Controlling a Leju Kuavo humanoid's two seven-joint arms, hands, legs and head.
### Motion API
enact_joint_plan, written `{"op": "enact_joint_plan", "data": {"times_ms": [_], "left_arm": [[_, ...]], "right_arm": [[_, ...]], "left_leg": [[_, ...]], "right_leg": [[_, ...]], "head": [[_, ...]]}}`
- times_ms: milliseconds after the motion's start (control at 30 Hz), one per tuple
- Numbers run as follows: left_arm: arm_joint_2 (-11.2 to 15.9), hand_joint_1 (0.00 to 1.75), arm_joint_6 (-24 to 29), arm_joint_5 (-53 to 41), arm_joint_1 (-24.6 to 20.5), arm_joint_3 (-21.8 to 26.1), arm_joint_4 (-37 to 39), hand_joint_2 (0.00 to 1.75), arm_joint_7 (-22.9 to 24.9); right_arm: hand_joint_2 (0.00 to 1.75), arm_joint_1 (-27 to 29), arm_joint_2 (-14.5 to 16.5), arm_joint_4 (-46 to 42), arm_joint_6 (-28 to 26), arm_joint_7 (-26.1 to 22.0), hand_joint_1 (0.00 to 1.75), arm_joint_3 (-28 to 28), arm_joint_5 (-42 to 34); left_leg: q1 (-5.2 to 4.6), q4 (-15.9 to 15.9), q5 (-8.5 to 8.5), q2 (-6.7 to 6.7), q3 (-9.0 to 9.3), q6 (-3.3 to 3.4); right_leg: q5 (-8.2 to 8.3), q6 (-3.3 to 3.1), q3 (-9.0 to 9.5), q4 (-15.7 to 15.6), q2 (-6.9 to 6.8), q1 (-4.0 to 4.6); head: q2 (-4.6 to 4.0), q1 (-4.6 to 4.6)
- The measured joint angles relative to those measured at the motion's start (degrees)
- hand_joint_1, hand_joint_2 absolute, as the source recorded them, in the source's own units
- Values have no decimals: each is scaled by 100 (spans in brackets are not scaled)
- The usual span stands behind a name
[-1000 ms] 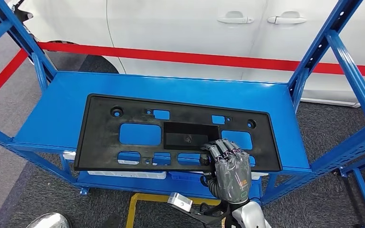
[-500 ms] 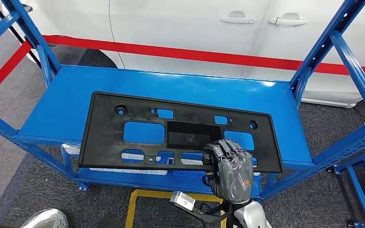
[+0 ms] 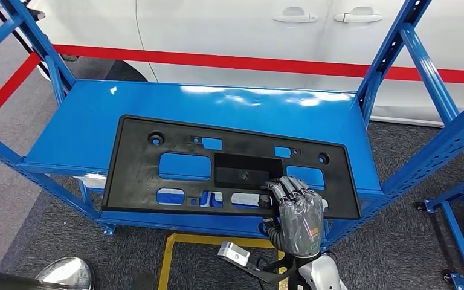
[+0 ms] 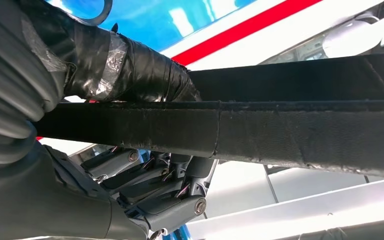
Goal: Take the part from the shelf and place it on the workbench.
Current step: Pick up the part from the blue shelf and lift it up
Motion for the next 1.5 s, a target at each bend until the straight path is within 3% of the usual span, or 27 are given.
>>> {"op": "enact_joint_plan", "data": {"times_ms": [67,100,167,233,267,333,400,433,467,500,567,633,733,767,833,900,933,967,1000,1100,1167,1267,1333,1400,1433,1467,1500], "left_arm": [[4,0,2,1,-10,0,0,175,-1],[7,0,4,2,-14,0,0,175,-3],[13,0,9,4,-17,0,0,175,-7],[12,0,11,4,-15,1,0,175,-9],[11,0,11,4,-17,2,0,175,-9],[9,0,10,3,-25,4,0,175,-9],[9,0,9,2,-24,4,0,175,-11],[9,0,9,2,-20,4,0,175,-14],[9,0,9,2,-17,4,0,175,-17],[6,0,7,1,-15,4,0,175,-22],[1,0,5,-3,-18,4,0,175,-29],[-2,0,4,-5,-19,4,0,175,-35],[-1,0,7,1,-14,5,0,175,-44],[-1,0,10,4,-13,6,0,175,-44],[1,0,15,6,-11,7,0,175,-44],[1,0,19,8,-9,7,0,175,-44],[1,0,21,8,-6,7,0,175,-44],[1,0,22,9,-5,7,0,175,-44],[1,0,24,9,-4,7,0,175,-44],[2,0,30,9,-11,7,0,175,-46],[3,0,34,9,-12,7,0,175,-46],[1,0,40,9,-9,9,0,175,-46],[-2,0,44,10,-16,10,0,175,-48],[-3,0,45,11,-18,11,0,175,-51],[-4,0,45,11,-14,11,0,175,-51],[-4,0,45,11,-10,11,0,175,-52],[-5,0,44,11,-7,11,0,175,-53]], "right_arm": [[175,-2,0,0,-1,0,175,-2,0],[175,-4,1,0,-1,0,175,-3,-2],[175,-8,2,0,-1,-4,175,-5,-9],[175,-8,4,1,-1,-11,175,-8,-17],[175,-10,4,3,-1,-15,175,-12,-25],[175,-17,4,11,-1,-20,175,-29,-50],[175,-16,4,28,1,-26,175,-48,-90],[175,-12,4,38,3,-29,175,-57,-109],[175,-10,4,44,4,-33,175,-64,-127],[175,-11,4,48,5,-40,175,-70,-144],[175,-23,5,49,6,-57,175,-75,-169],[175,-30,8,50,6,-71,175,-79,-178],[175,-32,19,52,3,-78,175,-87,-185],[175,-33,31,52,1,-79,175,-88,-189],[175,-34,64,51,-6,-81,175,-90,-201],[175,-30,88,52,-11,-81,175,-92,-209],[175,-27,93,55,-13,-82,175,-93,-210],[175,-23,95,57,-13,-84,175,-93,-214],[175,-20,95,60,-15,-87,175,-93,-221],[175,-20,115,61,-22,-97,175,-97,-262],[175,-20,134,61,-32,-101,175,-101,-285],[175,-16,144,61,-46,-106,175,-109,-293],[175,-14,144,60,-57,-123,175,-122,-315],[175,-3,143,61,-68,-155,175,-136,-376],[175,6,142,62,-69,-171,175,-141,-415],[175,13,141,63,-68,-188,175,-147,-454],[175,16,140,63,-65,-204,175,-152,-487]], "left_leg": [[-28,-825,244,-4,559,91],[-48,-1143,302,-5,753,130],[-88,-1402,324,-8,878,181],[-80,-1474,415,6,847,221],[-62,-1517,469,17,833,255],[-32,-1568,571,41,770,318],[-33,-1538,632,47,653,342],[-31,-1510,652,50,593,337],[-28,-1477,669,51,536,329],[-23,-1437,680,51,484,320],[-21,-1347,689,48,390,288],[-30,-1284,709,44,329,231],[-25,-1260,757,37,278,117],[-17,-1206,696,34,242,84],[-1,-814,352,29,81,35],[1,-104,-75,29,-162,-3],[2,164,-180,29,-230,-13],[2,250,-178,29,-206,-14],[1,110,-74,29,-72,-3],[-25,-1008,300,20,638,90],[-62,-1370,345,14,831,140],[-44,-1466,452,26,808,207],[-10,-1539,560,48,759,280],[-18,-1522,623,61,661,315],[-19,-1499,643,63,607,314],[-19,-1469,659,64,555,311],[-18,-1434,670,64,506,305]], "right_leg": [[39,23,-43,14,3,18],[63,48,-57,16,2,19],[124,119,-79,4,-3,6],[159,196,-88,-9,3,-3],[88,229,-113,46,8,-1],[-306,282,-276,490,16,-9],[-727,328,-506,1194,16,-30],[-795,348,-549,1415,15,-43],[-751,365,-491,1435,14,-58],[-620,376,-323,1234,12,-75],[-390,375,164,486,12,-91],[-325,325,403,45,21,-66],[-270,204,343,-4,25,-46],[-234,148,317,-14,20,-54],[-160,48,255,-38,4,-67],[-98,7,166,-34,-3,-52],[-69,3,120,-28,-5,-43],[-43,6,77,-18,-5,-36],[-21,14,41,-6,-3,-30],[24,58,-21,28,5,-18],[71,122,-43,31,3,-21],[88,231,-74,37,6,-23],[-207,279,-210,366,13,-23],[-650,315,-470,1066,17,-39],[-784,332,-567,1368,16,-46],[-819,345,-585,1510,15,-54],[-744,355,-487,1426,14,-66]], "head": [[-1,1],[0,1],[1,2],[1,3],[1,6],[0,10],[0,11],[-1,11],[-1,11],[-1,11],[-1,11],[0,11],[1,9],[0,7],[-1,4],[1,1],[1,1],[1,1],[1,1],[1,3],[1,3],[1,4],[0,8],[0,9],[1,8],[0,9],[-1,9]]}}
